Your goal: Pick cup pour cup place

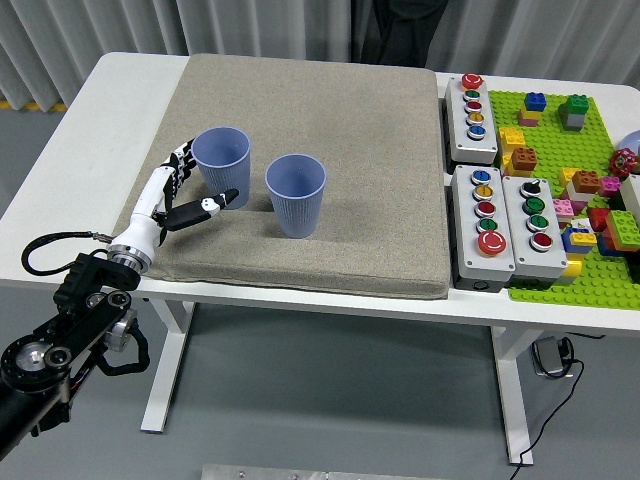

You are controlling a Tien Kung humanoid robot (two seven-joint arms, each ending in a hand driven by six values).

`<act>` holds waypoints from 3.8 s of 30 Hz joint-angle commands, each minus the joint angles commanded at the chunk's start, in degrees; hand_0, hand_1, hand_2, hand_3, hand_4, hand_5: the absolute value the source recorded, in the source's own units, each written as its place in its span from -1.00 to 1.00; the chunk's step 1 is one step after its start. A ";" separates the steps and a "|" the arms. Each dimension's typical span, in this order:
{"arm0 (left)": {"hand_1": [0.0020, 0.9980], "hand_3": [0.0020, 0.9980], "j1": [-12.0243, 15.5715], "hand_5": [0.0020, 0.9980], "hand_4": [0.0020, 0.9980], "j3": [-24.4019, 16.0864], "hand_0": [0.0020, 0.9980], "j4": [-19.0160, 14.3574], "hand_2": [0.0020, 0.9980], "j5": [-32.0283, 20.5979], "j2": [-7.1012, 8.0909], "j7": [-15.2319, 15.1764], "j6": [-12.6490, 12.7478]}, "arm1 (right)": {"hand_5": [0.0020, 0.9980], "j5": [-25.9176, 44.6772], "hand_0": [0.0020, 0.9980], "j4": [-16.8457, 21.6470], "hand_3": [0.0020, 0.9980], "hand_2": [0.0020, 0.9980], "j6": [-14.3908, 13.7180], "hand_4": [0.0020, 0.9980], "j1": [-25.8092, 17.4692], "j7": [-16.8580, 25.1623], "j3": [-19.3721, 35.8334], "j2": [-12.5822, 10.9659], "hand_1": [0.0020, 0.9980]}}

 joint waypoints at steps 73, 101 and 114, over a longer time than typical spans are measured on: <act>-0.03 0.05 -8.66 -0.62 0.76 7.12 0.13 9.50 0.01 -7.42 -3.35 -3.10 5.65 | -0.48 -0.26 0.40 -0.03 0.19 0.20 0.24 -1.00 0.83 0.02 -0.14 -0.17 0.28; -0.04 0.00 -6.66 -0.70 0.70 1.59 0.05 -4.53 -0.02 21.02 2.21 5.39 6.74 | -0.49 -0.39 0.40 -0.14 0.19 0.19 0.26 -1.00 0.84 0.35 0.35 -0.40 0.28; -0.02 0.01 -10.45 -0.81 0.63 3.81 0.05 -10.38 -0.01 46.50 5.00 11.92 3.01 | -0.49 0.13 0.40 -0.15 0.19 0.19 0.08 -1.00 0.90 0.40 0.11 -0.55 0.28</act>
